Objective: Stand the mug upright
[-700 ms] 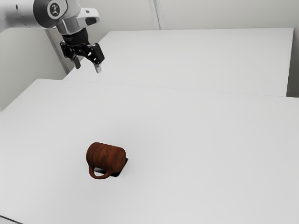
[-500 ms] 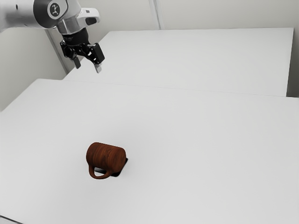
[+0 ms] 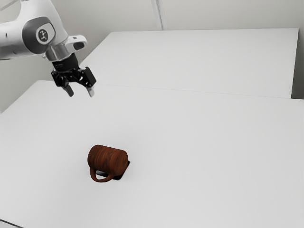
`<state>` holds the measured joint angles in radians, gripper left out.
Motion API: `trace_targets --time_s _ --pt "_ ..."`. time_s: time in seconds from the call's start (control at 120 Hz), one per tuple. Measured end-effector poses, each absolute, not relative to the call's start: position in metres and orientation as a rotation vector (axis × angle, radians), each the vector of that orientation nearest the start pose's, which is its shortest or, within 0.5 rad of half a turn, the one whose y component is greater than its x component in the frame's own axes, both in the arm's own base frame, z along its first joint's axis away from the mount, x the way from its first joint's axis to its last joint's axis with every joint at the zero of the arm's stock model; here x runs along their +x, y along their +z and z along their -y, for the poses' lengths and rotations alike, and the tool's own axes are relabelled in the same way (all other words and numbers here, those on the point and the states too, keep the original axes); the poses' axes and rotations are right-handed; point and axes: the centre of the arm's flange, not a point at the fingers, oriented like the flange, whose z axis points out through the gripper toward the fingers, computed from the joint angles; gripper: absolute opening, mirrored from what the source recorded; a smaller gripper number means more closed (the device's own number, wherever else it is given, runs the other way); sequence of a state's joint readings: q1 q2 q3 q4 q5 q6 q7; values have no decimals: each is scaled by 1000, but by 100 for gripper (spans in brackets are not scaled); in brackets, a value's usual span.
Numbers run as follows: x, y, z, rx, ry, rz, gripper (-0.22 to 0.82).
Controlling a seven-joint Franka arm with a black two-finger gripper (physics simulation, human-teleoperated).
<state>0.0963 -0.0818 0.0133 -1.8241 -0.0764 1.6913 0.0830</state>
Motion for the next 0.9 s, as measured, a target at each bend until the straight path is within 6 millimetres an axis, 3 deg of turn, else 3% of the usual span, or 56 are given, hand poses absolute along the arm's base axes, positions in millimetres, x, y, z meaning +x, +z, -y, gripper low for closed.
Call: trace_targets --time_s 0.125,0.275,0.517,0.692,0.9 --pt "523 514 -80 -3346 177 240 60" --pt "518 475 -96 -3454 258 307 60" --pt "503 417 -117 -3606 305 166 60" --pt "491 388 -133 -3685 276 34 60" --pt "483 352 -169 -3789 232 -19 60"
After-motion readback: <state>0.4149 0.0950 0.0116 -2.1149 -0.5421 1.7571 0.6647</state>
